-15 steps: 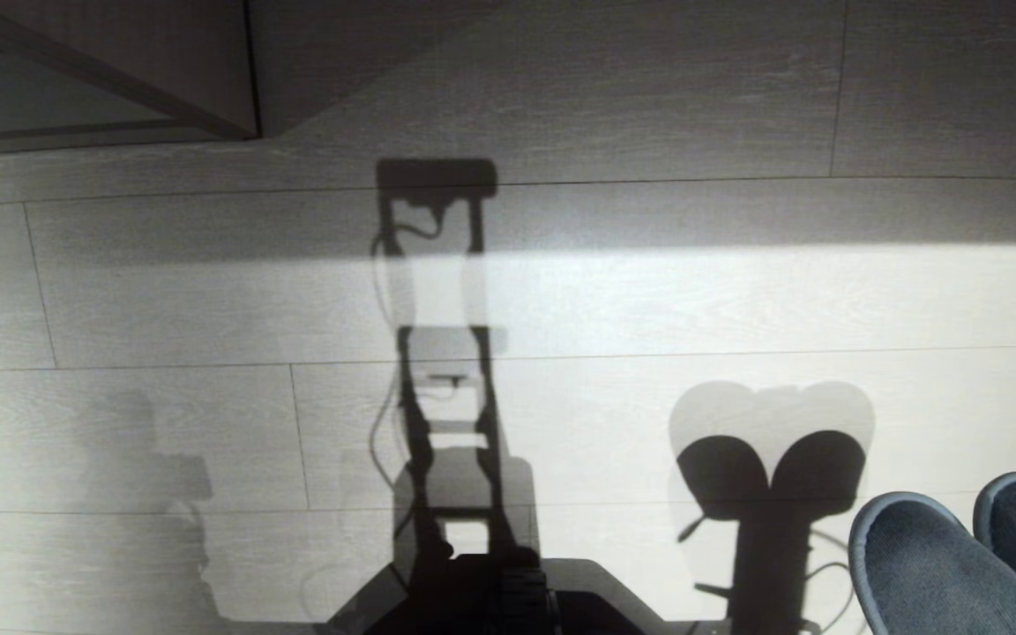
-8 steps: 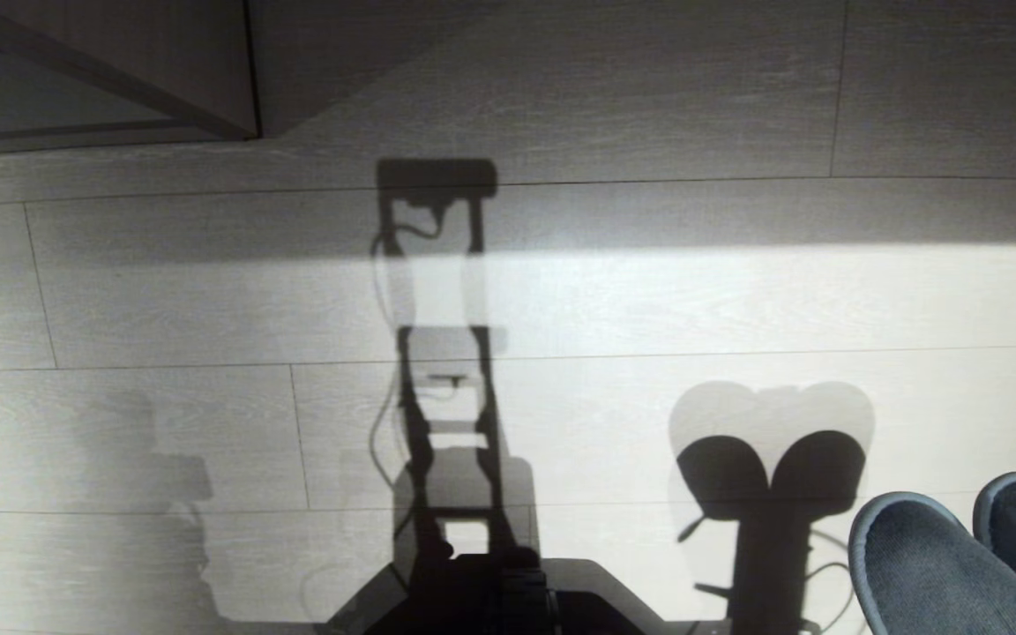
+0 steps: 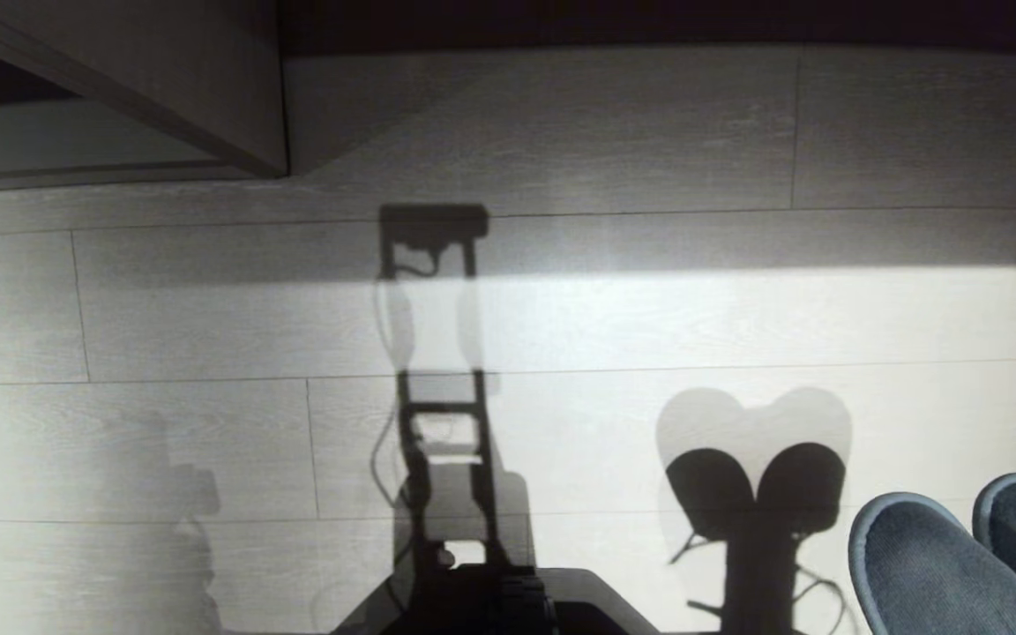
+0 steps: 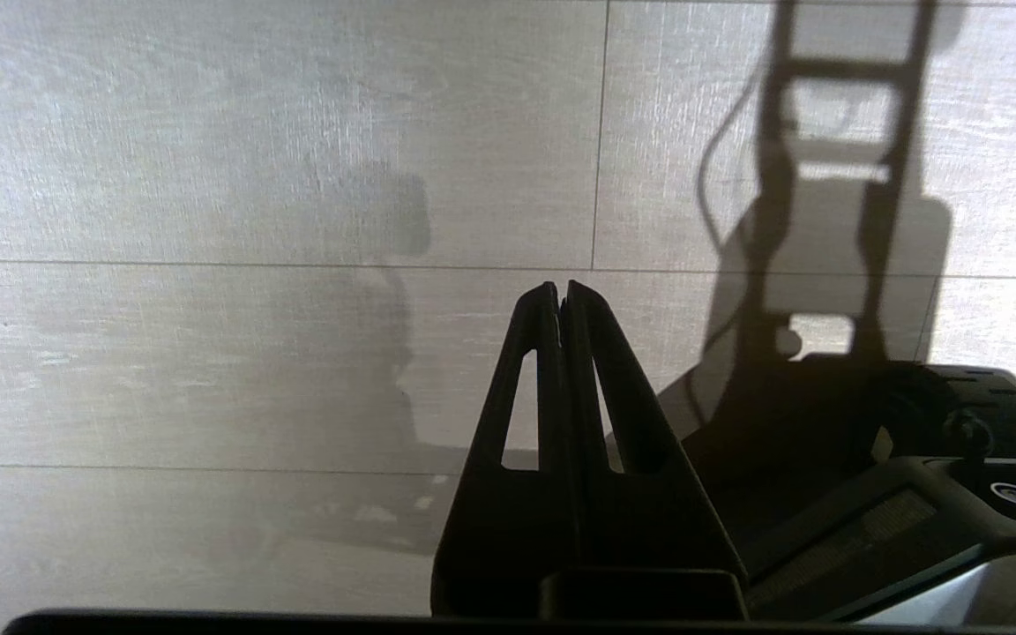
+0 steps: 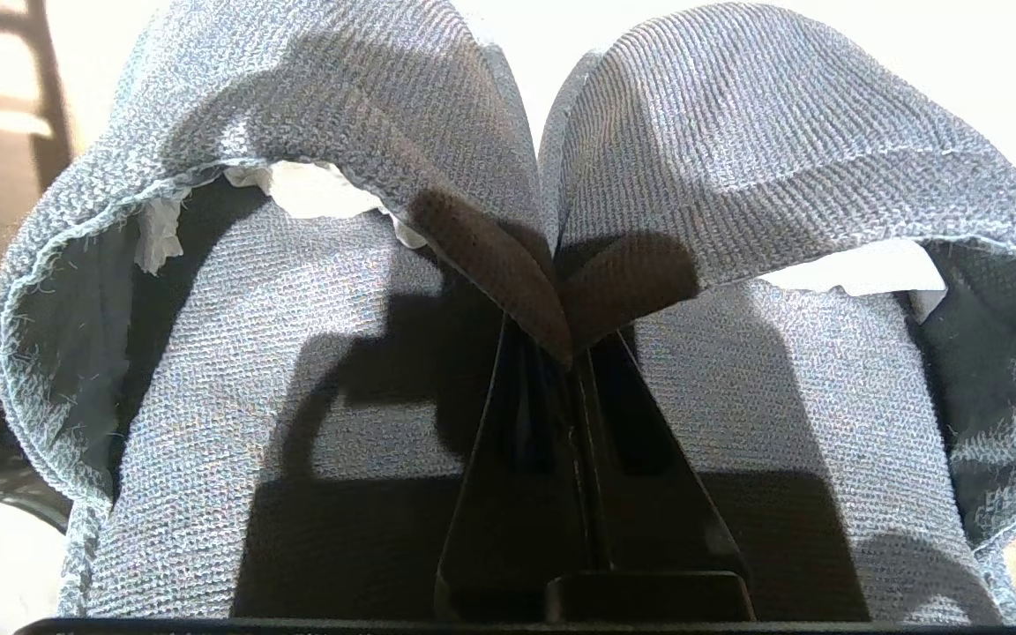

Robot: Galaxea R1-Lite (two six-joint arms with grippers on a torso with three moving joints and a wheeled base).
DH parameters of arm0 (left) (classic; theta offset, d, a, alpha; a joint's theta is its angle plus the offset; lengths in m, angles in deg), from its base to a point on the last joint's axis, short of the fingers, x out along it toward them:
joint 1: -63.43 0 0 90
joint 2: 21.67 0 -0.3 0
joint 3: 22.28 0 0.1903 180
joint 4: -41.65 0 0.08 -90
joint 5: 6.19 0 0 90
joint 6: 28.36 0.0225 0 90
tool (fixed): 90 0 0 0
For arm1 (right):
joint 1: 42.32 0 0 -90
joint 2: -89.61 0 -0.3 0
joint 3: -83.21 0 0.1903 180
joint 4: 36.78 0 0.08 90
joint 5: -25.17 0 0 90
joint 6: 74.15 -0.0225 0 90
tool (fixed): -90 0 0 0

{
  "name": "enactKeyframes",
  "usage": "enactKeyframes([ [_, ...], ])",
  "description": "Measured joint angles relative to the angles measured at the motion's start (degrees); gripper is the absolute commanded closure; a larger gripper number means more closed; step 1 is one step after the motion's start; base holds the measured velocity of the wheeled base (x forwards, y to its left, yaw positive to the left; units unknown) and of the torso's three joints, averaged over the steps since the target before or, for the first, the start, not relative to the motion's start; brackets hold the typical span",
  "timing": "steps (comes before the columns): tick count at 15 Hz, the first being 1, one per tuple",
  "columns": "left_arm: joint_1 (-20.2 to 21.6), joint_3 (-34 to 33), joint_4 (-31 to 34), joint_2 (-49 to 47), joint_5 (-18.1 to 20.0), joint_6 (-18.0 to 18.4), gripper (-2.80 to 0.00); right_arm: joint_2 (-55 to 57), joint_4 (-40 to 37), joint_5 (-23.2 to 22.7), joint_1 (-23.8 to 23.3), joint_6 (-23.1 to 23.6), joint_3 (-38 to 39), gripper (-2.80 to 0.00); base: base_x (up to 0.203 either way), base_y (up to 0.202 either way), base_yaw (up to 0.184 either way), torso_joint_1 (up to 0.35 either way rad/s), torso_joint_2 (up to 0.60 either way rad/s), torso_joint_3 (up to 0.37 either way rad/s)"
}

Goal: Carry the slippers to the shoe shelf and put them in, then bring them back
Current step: Place the slippers into the shoe cabinet

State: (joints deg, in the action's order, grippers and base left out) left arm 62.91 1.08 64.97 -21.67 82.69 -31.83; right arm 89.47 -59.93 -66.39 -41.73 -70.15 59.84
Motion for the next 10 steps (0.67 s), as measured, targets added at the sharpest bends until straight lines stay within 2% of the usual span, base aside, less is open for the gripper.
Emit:
enactKeyframes([
  [10, 0.0, 0.0, 0.05, 0.02, 0.0, 0.0, 0.0, 0.0, -0.01, 0.0, 0.0, 0.0, 0.0, 0.0, 0.0, 0.0, 0.0, 0.002, 0.0, 0.203],
])
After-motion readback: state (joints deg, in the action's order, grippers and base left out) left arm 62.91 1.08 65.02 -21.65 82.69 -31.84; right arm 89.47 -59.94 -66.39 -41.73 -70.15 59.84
